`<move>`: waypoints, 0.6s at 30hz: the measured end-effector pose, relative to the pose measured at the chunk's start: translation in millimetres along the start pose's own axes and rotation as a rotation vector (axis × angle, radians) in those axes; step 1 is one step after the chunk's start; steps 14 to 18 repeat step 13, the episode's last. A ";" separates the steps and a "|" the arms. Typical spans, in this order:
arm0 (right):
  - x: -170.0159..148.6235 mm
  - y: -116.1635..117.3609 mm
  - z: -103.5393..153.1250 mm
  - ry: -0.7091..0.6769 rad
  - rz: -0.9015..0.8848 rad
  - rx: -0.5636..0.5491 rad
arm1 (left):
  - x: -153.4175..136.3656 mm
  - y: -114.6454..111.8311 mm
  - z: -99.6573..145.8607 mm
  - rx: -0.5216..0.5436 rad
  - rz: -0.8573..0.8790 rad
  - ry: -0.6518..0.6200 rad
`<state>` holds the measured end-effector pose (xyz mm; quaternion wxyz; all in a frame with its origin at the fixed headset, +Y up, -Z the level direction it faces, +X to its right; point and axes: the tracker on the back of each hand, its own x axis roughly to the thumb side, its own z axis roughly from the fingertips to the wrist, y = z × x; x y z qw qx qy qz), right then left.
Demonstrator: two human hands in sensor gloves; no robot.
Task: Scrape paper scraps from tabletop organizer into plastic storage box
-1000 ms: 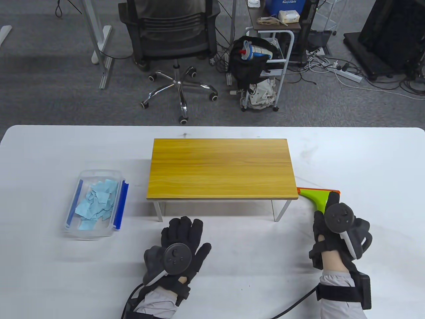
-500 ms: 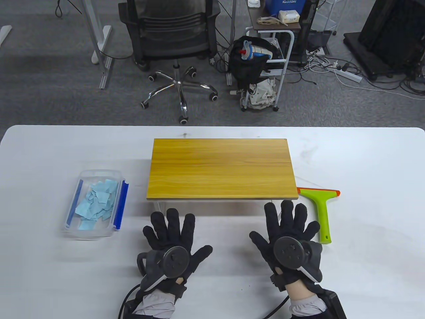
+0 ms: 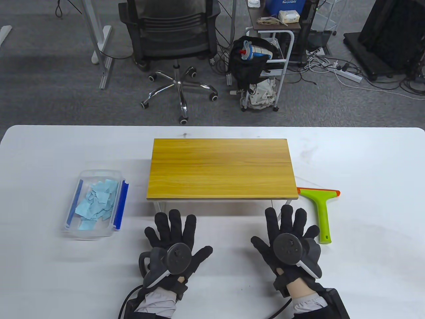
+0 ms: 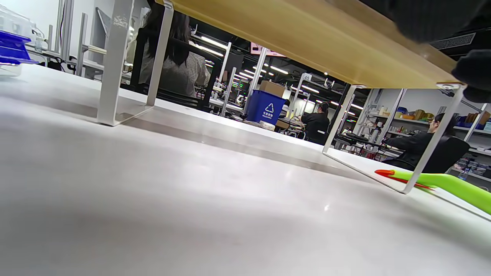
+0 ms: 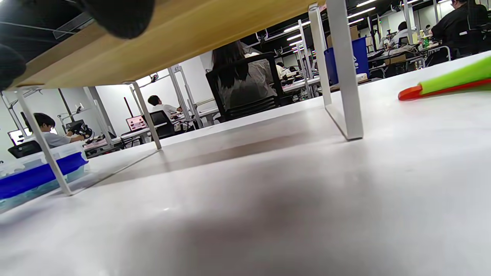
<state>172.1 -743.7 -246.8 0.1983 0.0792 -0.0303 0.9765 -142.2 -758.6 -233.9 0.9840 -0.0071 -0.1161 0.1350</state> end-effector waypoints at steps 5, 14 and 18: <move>-3.0 -2.6 1.0 0.004 -0.035 -0.013 | 0.1 -2.0 -0.9 -0.020 0.005 0.006; -4.4 -3.4 2.1 0.001 -0.053 -0.033 | -0.2 -2.2 0.2 -0.032 0.013 0.017; -4.4 -3.4 2.1 0.001 -0.053 -0.033 | -0.2 -2.2 0.2 -0.032 0.013 0.017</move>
